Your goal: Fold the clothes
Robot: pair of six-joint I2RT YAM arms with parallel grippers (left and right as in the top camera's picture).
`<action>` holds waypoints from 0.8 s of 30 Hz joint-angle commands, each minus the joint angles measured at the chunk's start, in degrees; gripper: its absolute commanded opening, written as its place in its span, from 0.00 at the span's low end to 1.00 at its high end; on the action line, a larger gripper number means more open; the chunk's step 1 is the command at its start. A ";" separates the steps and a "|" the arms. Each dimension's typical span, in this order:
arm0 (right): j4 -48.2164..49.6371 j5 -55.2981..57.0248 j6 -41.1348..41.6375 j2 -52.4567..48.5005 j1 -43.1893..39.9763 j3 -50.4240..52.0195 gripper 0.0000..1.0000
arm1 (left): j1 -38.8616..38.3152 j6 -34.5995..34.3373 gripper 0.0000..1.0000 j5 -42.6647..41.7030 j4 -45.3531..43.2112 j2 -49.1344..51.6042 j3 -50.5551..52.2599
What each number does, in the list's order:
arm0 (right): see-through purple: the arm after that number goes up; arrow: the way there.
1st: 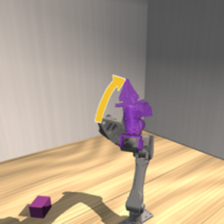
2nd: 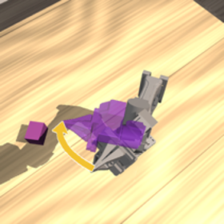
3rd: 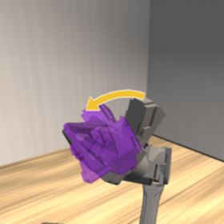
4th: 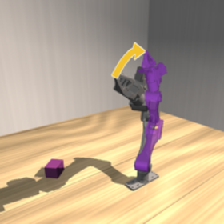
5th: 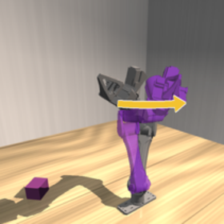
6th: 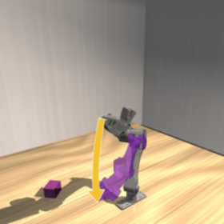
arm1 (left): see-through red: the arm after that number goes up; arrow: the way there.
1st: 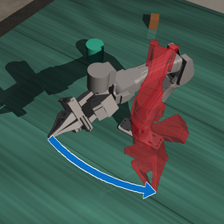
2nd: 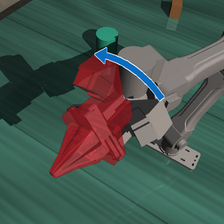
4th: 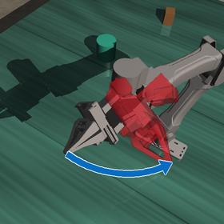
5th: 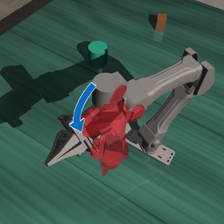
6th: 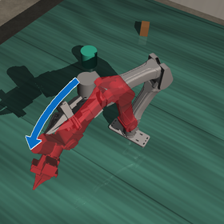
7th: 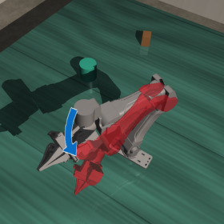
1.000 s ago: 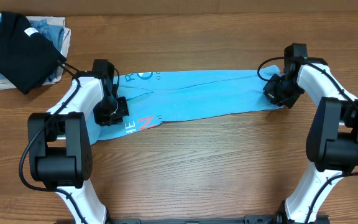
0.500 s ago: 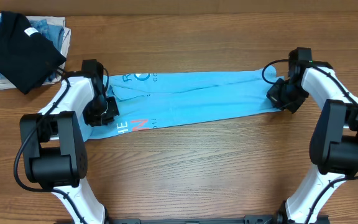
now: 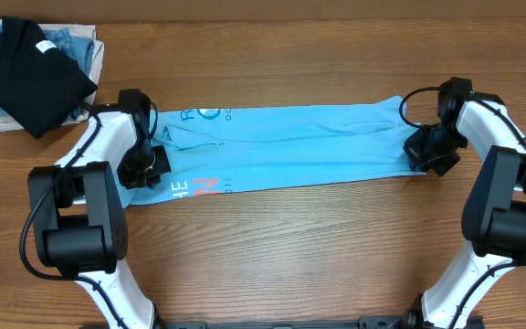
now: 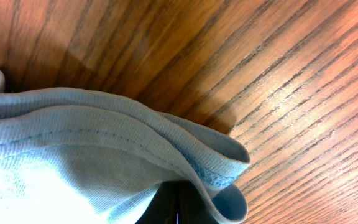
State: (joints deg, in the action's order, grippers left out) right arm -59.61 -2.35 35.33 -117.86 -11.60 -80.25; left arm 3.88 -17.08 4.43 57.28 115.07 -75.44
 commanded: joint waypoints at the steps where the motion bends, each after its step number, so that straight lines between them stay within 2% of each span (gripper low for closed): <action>1: -0.59 6.80 0.96 -0.52 -2.03 2.47 0.04 | 1.57 -1.40 0.04 5.09 2.62 2.82 -1.44; 9: -4.02 6.80 0.68 7.93 -2.03 -2.29 0.04 | 1.42 -1.84 0.04 7.17 11.34 1.40 -11.74; 10: -4.48 6.80 0.22 8.92 -2.03 -3.15 0.09 | 1.40 -1.88 0.06 7.15 12.13 1.20 -12.98; 12: -5.42 6.78 -0.13 10.58 -2.03 -4.96 0.31 | 1.31 -1.88 0.13 6.91 13.62 1.03 -15.34; 14: -5.66 6.78 -0.87 11.32 -2.03 -6.38 0.64 | 1.33 -1.84 0.18 6.03 14.86 1.03 -17.38; 15: -5.57 6.75 -1.05 11.47 -2.05 -7.04 0.80 | 1.31 -1.86 0.30 5.75 15.04 1.03 -17.86; 16: -5.16 6.69 -1.60 11.47 -2.03 -7.48 0.92 | 1.33 -1.81 0.61 5.14 15.15 1.03 -18.18; 17: -4.26 6.19 -3.54 11.45 -2.03 -7.58 0.97 | 1.33 -1.81 0.96 4.52 15.06 1.03 -18.27; 18: -3.06 4.94 -6.60 11.45 -2.03 -7.58 1.00 | 1.33 -1.81 1.00 4.17 14.88 1.03 -18.27; 20: -0.17 0.63 -14.69 11.34 -2.03 -7.58 1.00 | 1.33 -1.86 1.00 3.23 14.64 1.05 -18.25; 24: 3.80 -0.74 -18.95 11.34 -2.08 -7.56 1.00 | 1.33 -3.45 1.00 2.99 13.79 1.05 -18.18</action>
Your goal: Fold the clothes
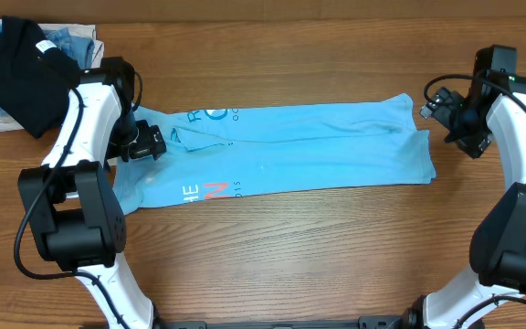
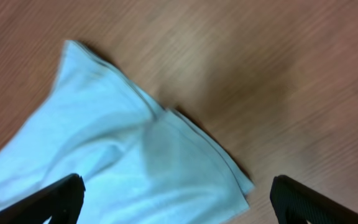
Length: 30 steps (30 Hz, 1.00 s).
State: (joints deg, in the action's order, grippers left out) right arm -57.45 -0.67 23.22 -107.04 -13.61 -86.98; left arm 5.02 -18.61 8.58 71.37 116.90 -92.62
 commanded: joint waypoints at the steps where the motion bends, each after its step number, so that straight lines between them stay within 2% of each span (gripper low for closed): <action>1: 2.86 -2.45 -6.86 0.52 -0.09 -0.83 1.00 | 0.20 -2.27 1.00 -1.18 -0.28 -0.79 -0.98; 6: 8.57 -2.49 -11.04 0.52 -0.09 -0.57 1.00 | 0.20 -2.21 1.00 -1.14 0.37 -0.79 -0.39; 9: 9.22 -4.85 -17.62 0.26 -0.20 0.26 1.00 | 0.20 -2.23 1.00 -1.14 0.11 -0.76 0.57; 12: 9.42 -5.29 -18.75 -1.25 -1.11 0.74 1.00 | 0.20 -2.23 1.00 -1.16 -0.31 -0.76 1.81; 20: 8.98 -21.03 -23.15 -8.24 -6.88 0.72 1.00 | 0.20 -2.23 1.00 -1.16 -0.52 -0.76 3.23; 30: 6.62 -29.53 -28.46 -13.62 -9.07 0.74 1.00 | 0.20 -2.23 1.00 -1.29 -0.52 -0.76 3.23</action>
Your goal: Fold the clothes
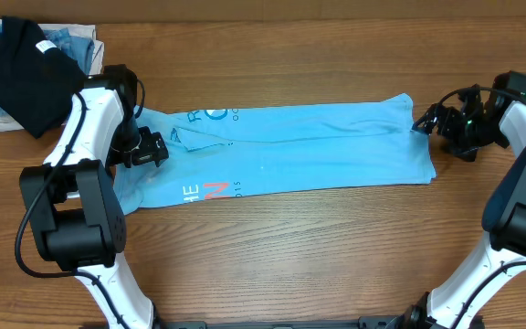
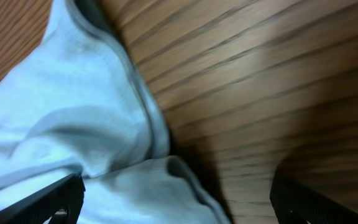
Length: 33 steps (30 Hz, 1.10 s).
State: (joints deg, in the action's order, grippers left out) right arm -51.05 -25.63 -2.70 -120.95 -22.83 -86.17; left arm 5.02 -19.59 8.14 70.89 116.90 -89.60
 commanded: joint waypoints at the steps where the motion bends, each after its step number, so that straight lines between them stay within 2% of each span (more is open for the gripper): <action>1: 0.09 -5.75 -3.50 0.28 0.15 -0.07 1.00 | 0.20 -1.25 1.00 -1.18 -0.11 -0.76 0.22; 19: -2.89 -9.22 -4.98 -7.78 0.92 -0.02 1.00 | 0.20 -1.25 1.00 -3.32 -0.46 -0.76 0.22; 21: -3.56 -9.20 -5.03 -7.82 1.51 -0.02 0.96 | 0.20 -1.25 1.00 -3.58 -0.50 -0.76 0.22; 24: -4.50 -9.16 -5.03 -7.82 2.58 -0.02 0.70 | 0.20 -1.25 1.00 -3.93 -0.48 -0.76 0.22; 26: -4.92 -8.98 -5.01 -7.82 3.13 -0.02 0.66 | 0.20 -1.22 1.00 -4.17 -0.50 -0.76 0.22; 33: -4.79 -8.96 -5.01 -7.82 5.20 -0.02 0.59 | 0.20 -1.22 1.00 -5.20 -0.61 -0.76 0.22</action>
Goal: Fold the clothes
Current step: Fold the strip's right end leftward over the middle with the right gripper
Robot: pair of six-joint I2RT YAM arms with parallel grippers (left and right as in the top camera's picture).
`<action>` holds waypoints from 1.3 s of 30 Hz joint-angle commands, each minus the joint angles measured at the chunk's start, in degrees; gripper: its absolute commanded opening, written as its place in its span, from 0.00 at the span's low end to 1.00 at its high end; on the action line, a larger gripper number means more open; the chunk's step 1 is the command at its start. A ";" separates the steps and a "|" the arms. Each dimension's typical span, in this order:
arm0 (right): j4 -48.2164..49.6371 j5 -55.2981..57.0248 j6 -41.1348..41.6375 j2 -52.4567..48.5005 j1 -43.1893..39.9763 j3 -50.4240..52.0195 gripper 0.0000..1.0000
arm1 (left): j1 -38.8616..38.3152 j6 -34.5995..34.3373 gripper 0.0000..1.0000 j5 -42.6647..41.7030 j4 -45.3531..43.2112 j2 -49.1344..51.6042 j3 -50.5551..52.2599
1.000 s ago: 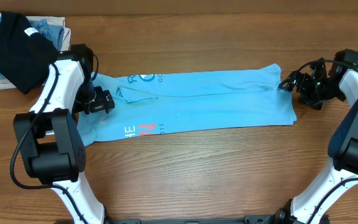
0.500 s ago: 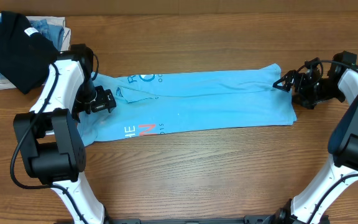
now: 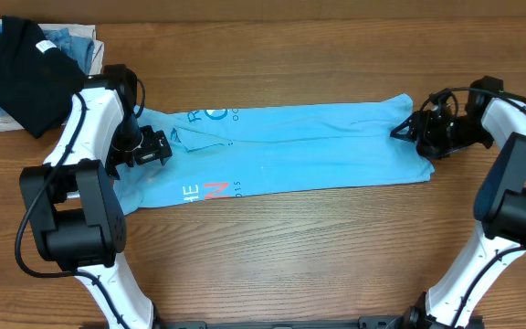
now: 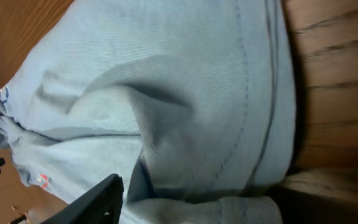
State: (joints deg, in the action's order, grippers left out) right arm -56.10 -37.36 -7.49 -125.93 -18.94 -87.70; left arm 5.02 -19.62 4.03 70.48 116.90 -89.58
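Observation:
A light blue shirt lies folded lengthwise into a long strip across the table, with print near its left end. My right gripper sits low over the strip's right end near the far corner. In the right wrist view the shirt fills the frame. One dark finger shows at the lower left, and the hem lies between the spread jaws of the right gripper. My left gripper rests over the shirt's left part by the collar, fingers apparently spread.
A pile of clothes sits at the back left corner, a black garment on top of pale blue and white ones. Bare wood table lies in front of the shirt.
My right gripper has moved left from just beyond the shirt's right edge onto its right end, and cloth now fills its view. The left arm has hardly moved.
Both grippers were low at the shirt's two ends, the right one tight against the hem. Then both stood back, the right open off the far right corner, leaving the strip flat. The right then came down beside the right edge, and now it is over that end.

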 commanded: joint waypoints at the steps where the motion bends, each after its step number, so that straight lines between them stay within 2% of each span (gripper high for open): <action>1: 0.48 2.95 -0.22 -2.84 1.57 1.51 0.54 | 0.20 -1.20 1.00 -1.09 -0.20 -0.76 0.20; 4: 1.53 5.11 1.57 -2.84 2.19 1.51 0.37 | 0.20 -1.20 1.00 -1.09 -0.13 -0.76 0.20; 8: 2.69 8.76 5.33 -2.84 2.27 1.49 0.04 | 0.20 -1.20 1.00 -1.09 -0.11 -0.76 0.20; 20: 1.27 15.61 17.27 -0.68 -1.81 1.38 0.04 | 0.20 -1.18 1.00 -1.09 -0.09 -0.76 0.20; 29: -2.38 26.34 21.38 7.93 -3.41 1.38 0.04 | 0.20 -1.20 1.00 -1.09 -0.22 -0.76 0.20; 33: -3.85 31.54 25.88 12.72 -3.32 1.38 0.04 | 0.20 -1.20 1.00 -1.09 -0.20 -0.76 0.20; 39: -5.25 34.07 26.58 18.51 -1.40 1.38 0.04 | 0.11 -1.22 1.00 -1.18 -0.55 -0.76 0.20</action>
State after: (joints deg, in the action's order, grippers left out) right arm -61.23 -7.05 17.52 -110.96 -21.67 -86.32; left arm 5.02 -19.62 3.42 70.08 116.90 -89.54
